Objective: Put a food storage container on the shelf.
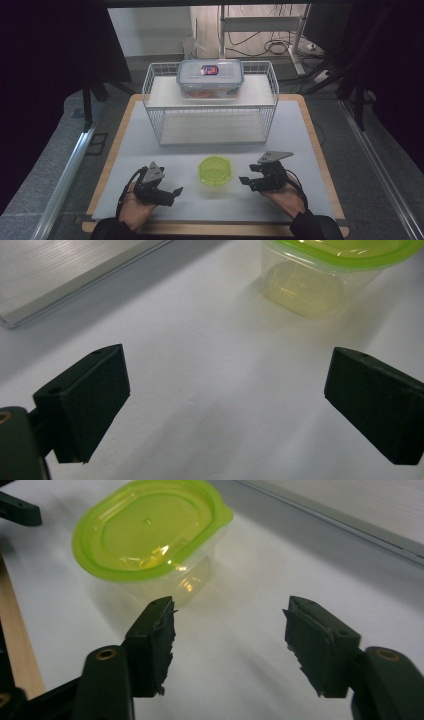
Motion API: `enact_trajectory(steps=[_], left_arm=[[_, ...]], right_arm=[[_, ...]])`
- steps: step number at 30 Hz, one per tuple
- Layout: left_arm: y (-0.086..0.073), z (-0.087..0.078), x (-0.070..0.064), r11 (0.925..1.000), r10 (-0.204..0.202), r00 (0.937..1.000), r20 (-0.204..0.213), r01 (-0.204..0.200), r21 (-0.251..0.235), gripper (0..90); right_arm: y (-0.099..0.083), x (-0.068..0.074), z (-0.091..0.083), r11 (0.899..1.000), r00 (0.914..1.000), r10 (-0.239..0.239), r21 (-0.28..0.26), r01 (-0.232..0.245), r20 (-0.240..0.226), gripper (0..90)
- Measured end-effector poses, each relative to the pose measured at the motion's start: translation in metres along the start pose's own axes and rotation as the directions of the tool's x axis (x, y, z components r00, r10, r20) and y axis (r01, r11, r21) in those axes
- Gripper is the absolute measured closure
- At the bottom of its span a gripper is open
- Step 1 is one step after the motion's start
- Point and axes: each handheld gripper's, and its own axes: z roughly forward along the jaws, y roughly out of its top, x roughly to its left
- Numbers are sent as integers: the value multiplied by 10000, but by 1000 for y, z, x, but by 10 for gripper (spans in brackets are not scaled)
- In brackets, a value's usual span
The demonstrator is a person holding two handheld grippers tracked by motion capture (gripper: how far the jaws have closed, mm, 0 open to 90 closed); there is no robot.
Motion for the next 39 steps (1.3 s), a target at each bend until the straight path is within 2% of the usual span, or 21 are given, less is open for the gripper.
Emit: enact_trajectory(steps=[3, 5, 11, 13, 14, 16, 17, 18, 19, 23, 25, 27, 29, 31, 32, 33, 34, 35, 36, 37, 39], left_arm=[[-2, 0, 0, 10000, -43, 10000, -21, 43, 54, 46], [-2, 0, 0, 10000, -23, 10000, -49, 23, 68, 48], [-3, 2, 0, 9999, 42, 10000, -87, -41, 100, 49], [-3, 1, 0, 9999, 89, 9999, -80, -88, 69, 50], [-3, 1, 0, 9999, 89, 9999, -80, -88, 69, 50], [-3, 1, 0, 9999, 128, 9999, -89, -127, 76, 50], [-3, 1, 0, 9999, 128, 9999, -89, -127, 76, 51], [-3, 1, 0, 9999, 140, 9999, -102, -139, 71, 51], [-3, 1, -1, 9998, 164, 9998, -108, -163, 66, 51], [-3, 2, -1, 9997, 216, 9997, -113, -215, 86, 52], [-3, 2, -1, 9996, 244, 9996, -109, -242, 119, 52], [-3, 2, -1, 9996, 248, 9996, -98, -247, 131, 52], [-3, 3, -1, 9995, 273, 9996, -88, -271, 182, 53], [-4, 3, -1, 9994, 285, 9996, -68, -284, 199, 54], [-4, 3, -1, 9993, 305, 9995, -64, -304, 203, 55], [-4, 3, -1, 9993, 305, 9995, -64, -304, 203, 55], [-4, 3, -2, 9993, 318, 9995, -53, -317, 205, 56], [-4, 3, -2, 9993, 318, 9995, -53, -317, 205, 56], [-4, 3, -2, 9992, 331, 9994, -54, -329, 207, 56], [-4, 3, -2, 9992, 331, 9994, -54, -329, 207, 57], [-4, 4, -2, 9991, 357, 9993, -52, -356, 222, 57]], right_arm=[[2, 1, 0, 9997, 9996, 217, -139, -219, -166, 388], [5, 2, 1, 9988, 9985, 408, -244, -417, -368, 429], [12, 4, 4, 9963, 9967, 589, -600, -622, -554, 479], [14, 3, 7, 9932, 9930, 905, -664, -956, -764, 487], [14, 3, 7, 9932, 9930, 905, -664, -956, -764, 487], [17, 1, 8, 9870, 9867, 1273, -854, -1360, -1007, 490], [17, 1, 8, 9870, 9867, 1273, -854, -1360, -1007, 490], [18, -1, 9, 9808, 9797, 1583, -948, -1704, -1232, 489], [18, -2, 10, 9785, 9765, 1709, -940, -1838, -1310, 490], [19, -5, 16, 9746, 9698, 1991, -752, -2111, -1411, 504], [20, -7, 21, 9697, 9609, 2285, -509, -2389, -1564, 520], [22, -10, 30, 9615, 9457, 2626, -300, -2730, -1914, 535], [24, -10, 33, 9610, 9437, 2657, -236, -2755, -1972, 539], [27, -13, 41, 9544, 9282, 2904, 5, -2984, -2325, 563], [28, -14, 43, 9523, 9240, 2989, 115, -3050, -2386, 575], [28, -14, 43, 9523, 9240, 2989, 115, -3050, -2386, 575], [28, -16, 47, 9481, 9167, 3142, 323, -3163, -2466, 602], [28, -16, 47, 9481, 9167, 3142, 323, -3163, -2466, 602], [28, -19, 50, 9414, 9052, 3342, 458, -3342, -2627, 615], [28, -19, 50, 9414, 9052, 3342, 458, -3342, -2627, 615], [28, -21, 51, 9333, 8919, 3557, 565, -3545, -2793, 636]])
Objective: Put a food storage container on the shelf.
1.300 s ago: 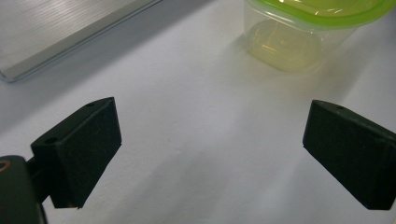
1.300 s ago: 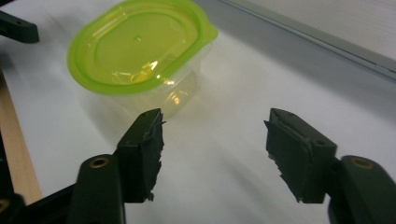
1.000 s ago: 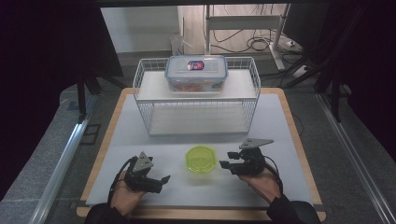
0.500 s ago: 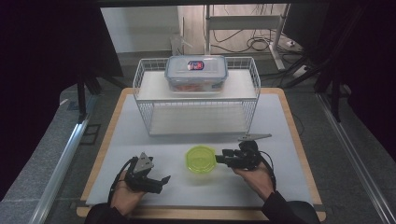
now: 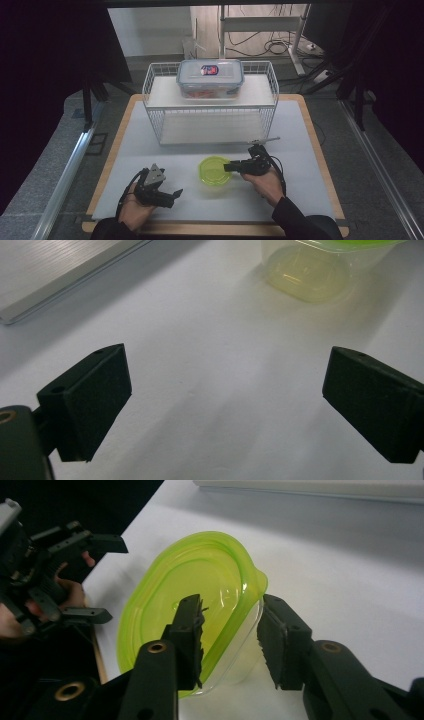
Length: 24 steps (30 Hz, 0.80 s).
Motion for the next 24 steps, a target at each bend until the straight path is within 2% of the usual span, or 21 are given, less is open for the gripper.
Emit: enact_trajectory(steps=[2, 3, 4, 5, 7, 11, 12, 18, 24], left_arm=[[0, 0, 0, 10000, 28, 10000, -7, -28, 33, 57], [0, 1, -1, 10000, 47, 10000, -4, -47, 44, 57], [0, 1, -1, 10000, 54, 10000, -5, -54, 46, 57], [0, 1, -1, 10000, 54, 10000, -5, -54, 46, 58], [0, 1, -1, 9999, 80, 10000, -1, -80, 71, 58], [0, 1, -1, 9999, 106, 9999, -6, -106, 88, 59], [0, 1, -1, 9999, 113, 9999, -7, -113, 98, 59], [0, 1, -1, 9999, 120, 9999, -26, -120, 55, 59], [0, 0, 0, 10000, 40, 10000, -63, -40, -43, 59]], right_arm=[[1, -3, 0, 9995, 9994, 312, 45, -311, -173, 669], [0, -8, -1, 9972, 9962, 739, 110, -735, -453, 702], [-1, -10, -1, 9959, 9943, 902, 121, -896, -571, 708], [-1, -10, -1, 9959, 9943, 902, 121, -896, -571, 708], [-2, -13, 0, 9923, 9880, 1237, 175, -1226, -925, 724], [-2, -13, 0, 9881, 9798, 1537, 239, -1519, -1282, 806], [-2, -13, -1, 9876, 9781, 1569, 262, -1547, -1368, 809], [-3, -8, -3, 9884, 9808, 1514, 280, -1491, -1228, 818], [5, 2, -13, 9917, 9818, 1255, -94, -1281, -1424, 818]])
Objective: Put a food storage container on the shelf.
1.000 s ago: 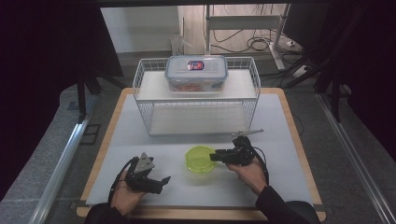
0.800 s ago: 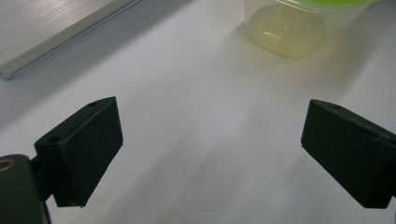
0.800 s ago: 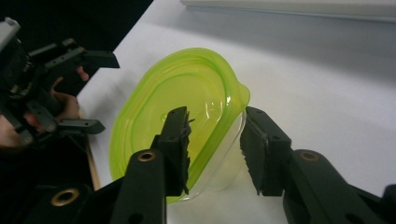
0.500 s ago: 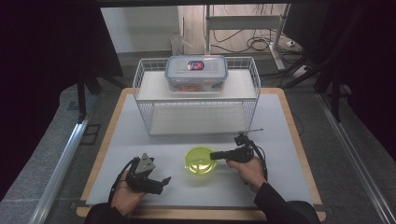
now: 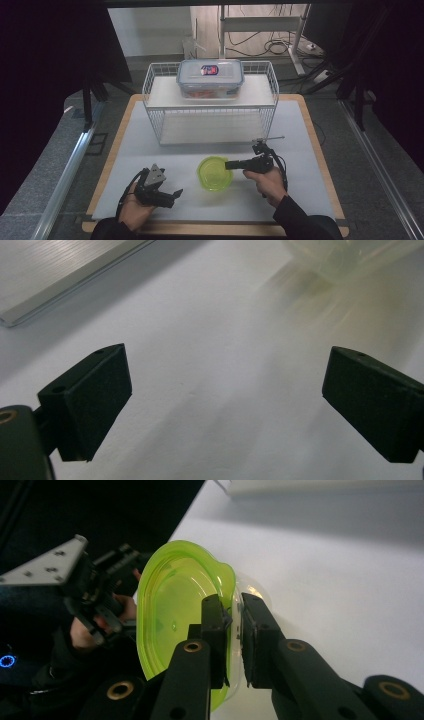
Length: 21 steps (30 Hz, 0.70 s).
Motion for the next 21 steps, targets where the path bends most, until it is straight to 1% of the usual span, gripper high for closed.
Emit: enact_trajectory(steps=[2, 3, 4, 5, 7, 8, 11, 13, 14, 16, 17, 19, 21], left_arm=[[0, -1, 1, 10000, -13, 10000, -1, 13, -73, 57], [0, -1, 1, 9999, -43, 10000, 12, 44, -146, 54], [0, -1, 1, 9999, -43, 10000, 12, 44, -146, 50], [0, -2, 1, 9997, -69, 10000, 16, 69, -253, 47], [0, -2, 2, 9992, -90, 10000, 33, 91, -402, 43], [0, -2, 2, 9992, -90, 10000, 33, 91, -402, 41], [0, -3, 2, 9985, -114, 9999, 80, 118, -527, 37], [1, -3, 3, 9984, -112, 9999, 79, 117, -557, 33], [1, -3, 3, 9983, -114, 9999, 87, 119, -575, 32], [1, -3, 3, 9982, -129, 9999, 111, 136, -588, 30], [1, -3, 3, 9983, -124, 9999, 106, 130, -575, 30], [1, -3, 3, 9985, -81, 9999, 96, 86, -536, 30], [1, -3, 3, 9983, -70, 9999, 89, 75, -577, 30]], right_arm=[[4, 4, -4, 9998, 9998, -143, -150, 141, -106, 819], [9, 9, -9, 9993, 9996, -284, -252, 282, -83, 819], [9, 9, -9, 9993, 9996, -284, -252, 282, -83, 819], [14, 14, -15, 9986, 9992, -382, -373, 378, -102, 819], [19, 18, -19, 9978, 9989, -468, -464, 465, -64, 819], [19, 18, -19, 9978, 9989, -468, -464, 465, -64, 819], [28, 24, -27, 9965, 9984, -573, -618, 570, -32, 819], [35, 29, -32, 9952, 9979, -654, -732, 649, -40, 819], [41, 34, -37, 9941, 9973, -740, -797, 736, -20, 819], [47, 39, -41, 9934, 9969, -793, -839, 788, -19, 819], [47, 39, -41, 9934, 9969, -793, -839, 788, -19, 819], [54, 44, -45, 9912, 9956, -933, -941, 933, 48, 819], [64, 50, -51, 9893, 9951, -984, -1072, 985, 66, 818]])
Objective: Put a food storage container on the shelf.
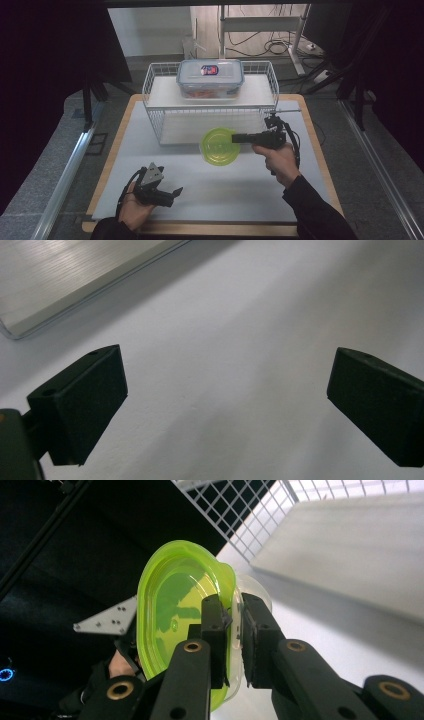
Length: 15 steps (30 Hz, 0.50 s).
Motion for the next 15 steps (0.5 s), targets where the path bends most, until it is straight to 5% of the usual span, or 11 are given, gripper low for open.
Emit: enact_trajectory(steps=[15], left_arm=[[0, 2, 0, 10000, -30, 10000, 51, 30, 67, 30]], right_arm=[[70, 40, -30, 9951, 9992, -371, -916, 358, -126, 819]])
